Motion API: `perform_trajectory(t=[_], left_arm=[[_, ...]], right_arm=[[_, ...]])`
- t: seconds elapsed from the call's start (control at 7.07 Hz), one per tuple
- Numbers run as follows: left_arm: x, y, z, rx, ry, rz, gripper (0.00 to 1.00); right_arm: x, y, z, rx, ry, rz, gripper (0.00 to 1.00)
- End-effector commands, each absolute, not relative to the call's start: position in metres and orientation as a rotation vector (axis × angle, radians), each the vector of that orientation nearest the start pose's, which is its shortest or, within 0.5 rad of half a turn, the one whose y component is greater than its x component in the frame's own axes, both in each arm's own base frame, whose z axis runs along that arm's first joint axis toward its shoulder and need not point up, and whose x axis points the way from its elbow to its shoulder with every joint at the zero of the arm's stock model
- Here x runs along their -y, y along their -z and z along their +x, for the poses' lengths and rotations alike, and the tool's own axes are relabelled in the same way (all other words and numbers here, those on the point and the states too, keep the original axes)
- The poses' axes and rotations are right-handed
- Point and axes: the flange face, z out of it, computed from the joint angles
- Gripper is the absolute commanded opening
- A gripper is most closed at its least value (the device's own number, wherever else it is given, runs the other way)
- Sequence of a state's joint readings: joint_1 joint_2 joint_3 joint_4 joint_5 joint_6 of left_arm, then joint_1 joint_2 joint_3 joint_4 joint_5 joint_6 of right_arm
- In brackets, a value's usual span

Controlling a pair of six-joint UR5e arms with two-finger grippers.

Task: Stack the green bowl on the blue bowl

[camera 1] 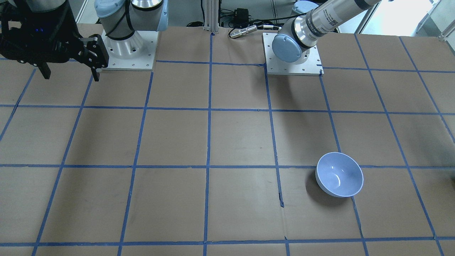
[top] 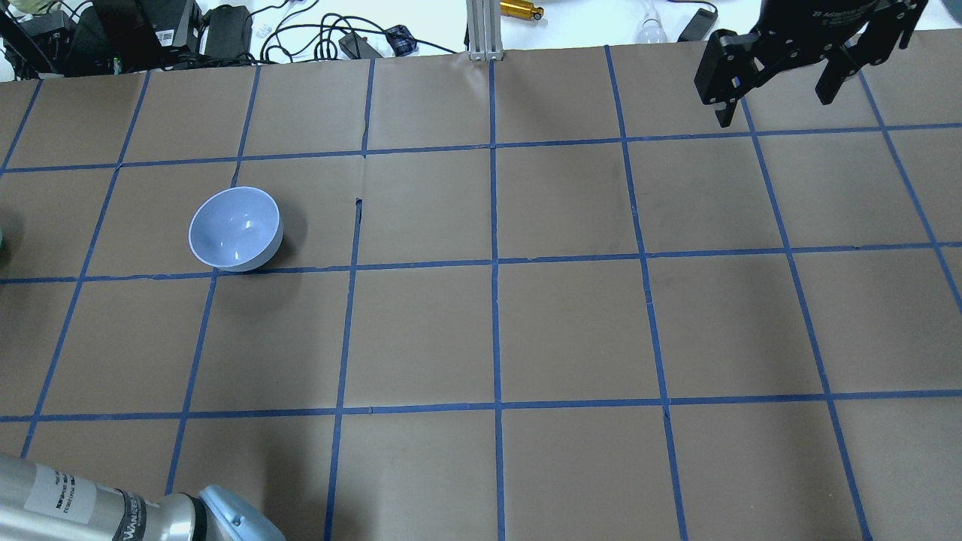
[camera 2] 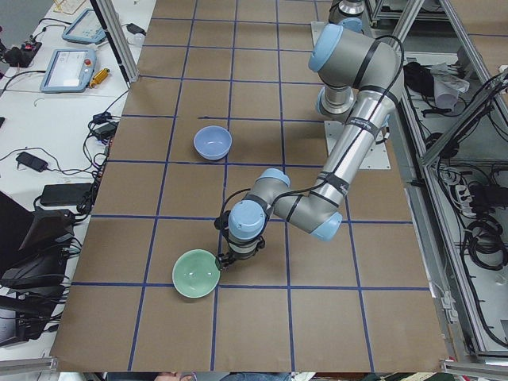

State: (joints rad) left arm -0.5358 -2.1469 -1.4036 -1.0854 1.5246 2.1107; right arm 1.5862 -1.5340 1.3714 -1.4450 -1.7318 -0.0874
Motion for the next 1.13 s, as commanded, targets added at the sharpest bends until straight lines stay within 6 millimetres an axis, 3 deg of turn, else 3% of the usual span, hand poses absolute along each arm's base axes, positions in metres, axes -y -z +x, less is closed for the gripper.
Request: perform_trajectory(t=[0.0,0.42,0.99], left_arm=[[0.487,-0.24,0.537,-2.599,0.079,1.672,1.0],[0.513,-0.24,0.54,-2.487,0.074,1.77,1.0],[0.525,-0.214,0.557,-2.514,0.077,1.805,0.98]], right_arm=[[0.504,-0.556,0.125,-3.299,0.051,-0.165,1.0],[0.504,-0.556,0.125,-3.299,0.051,-0.165,1.0],[0.504,-0.556,0.125,-3.299,0.051,-0.165,1.0]])
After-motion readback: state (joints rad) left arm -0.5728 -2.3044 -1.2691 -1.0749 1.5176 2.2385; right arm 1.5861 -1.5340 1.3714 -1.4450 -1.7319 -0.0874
